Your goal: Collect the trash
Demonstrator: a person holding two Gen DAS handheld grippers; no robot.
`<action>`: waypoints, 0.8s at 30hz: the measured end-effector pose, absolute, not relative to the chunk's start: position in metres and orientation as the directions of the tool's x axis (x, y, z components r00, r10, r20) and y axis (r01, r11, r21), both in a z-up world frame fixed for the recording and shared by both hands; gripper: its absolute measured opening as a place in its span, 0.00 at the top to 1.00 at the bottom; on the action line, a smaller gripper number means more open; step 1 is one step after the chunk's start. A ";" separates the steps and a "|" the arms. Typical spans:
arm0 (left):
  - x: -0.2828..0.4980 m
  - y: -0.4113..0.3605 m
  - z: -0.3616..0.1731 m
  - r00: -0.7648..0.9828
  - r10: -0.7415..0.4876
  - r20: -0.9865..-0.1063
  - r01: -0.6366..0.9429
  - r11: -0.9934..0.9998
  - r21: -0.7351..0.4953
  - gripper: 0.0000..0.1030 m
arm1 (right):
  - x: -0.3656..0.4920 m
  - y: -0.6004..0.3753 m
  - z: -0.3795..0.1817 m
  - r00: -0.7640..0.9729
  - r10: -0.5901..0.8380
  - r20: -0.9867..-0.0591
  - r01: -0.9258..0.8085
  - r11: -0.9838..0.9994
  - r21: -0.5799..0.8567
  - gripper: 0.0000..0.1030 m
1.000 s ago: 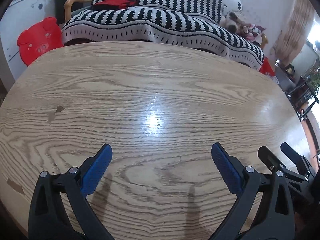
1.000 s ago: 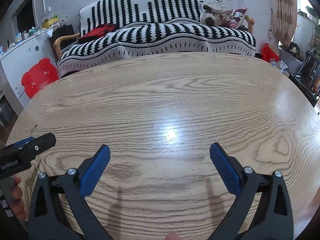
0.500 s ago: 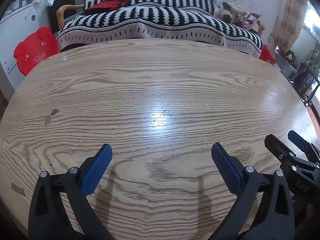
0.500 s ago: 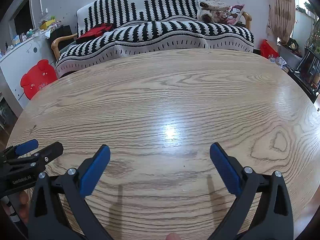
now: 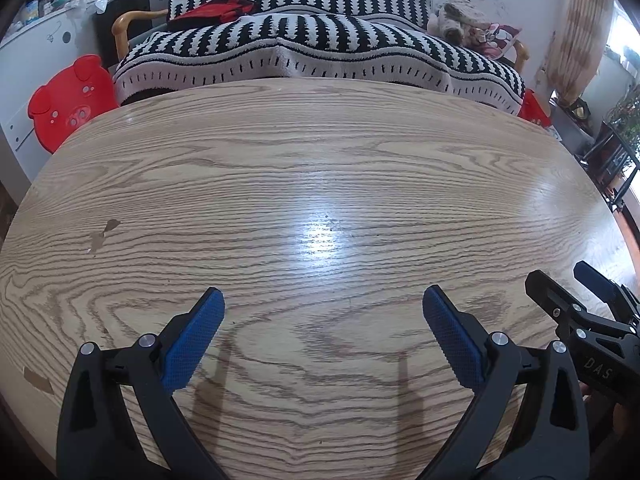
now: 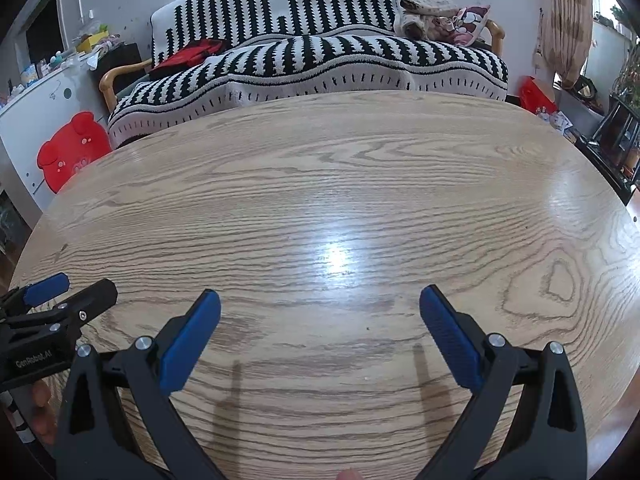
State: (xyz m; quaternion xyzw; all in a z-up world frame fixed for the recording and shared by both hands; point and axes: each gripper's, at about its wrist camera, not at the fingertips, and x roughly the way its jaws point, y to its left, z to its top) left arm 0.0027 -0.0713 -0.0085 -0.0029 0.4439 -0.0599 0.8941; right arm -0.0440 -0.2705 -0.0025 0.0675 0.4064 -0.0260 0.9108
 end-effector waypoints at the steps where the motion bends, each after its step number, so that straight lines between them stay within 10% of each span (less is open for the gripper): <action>1: 0.003 -0.071 -0.008 0.599 -0.108 -0.794 0.104 0.993 -0.057 0.06 | -0.044 -0.270 -0.003 0.667 0.009 -0.745 0.101 0.990 0.102 0.07; 24: 0.003 -0.069 -0.009 0.598 -0.106 -0.795 0.105 0.993 -0.053 0.06 | -0.045 -0.273 -0.005 0.657 0.016 -0.753 0.094 0.990 0.103 0.07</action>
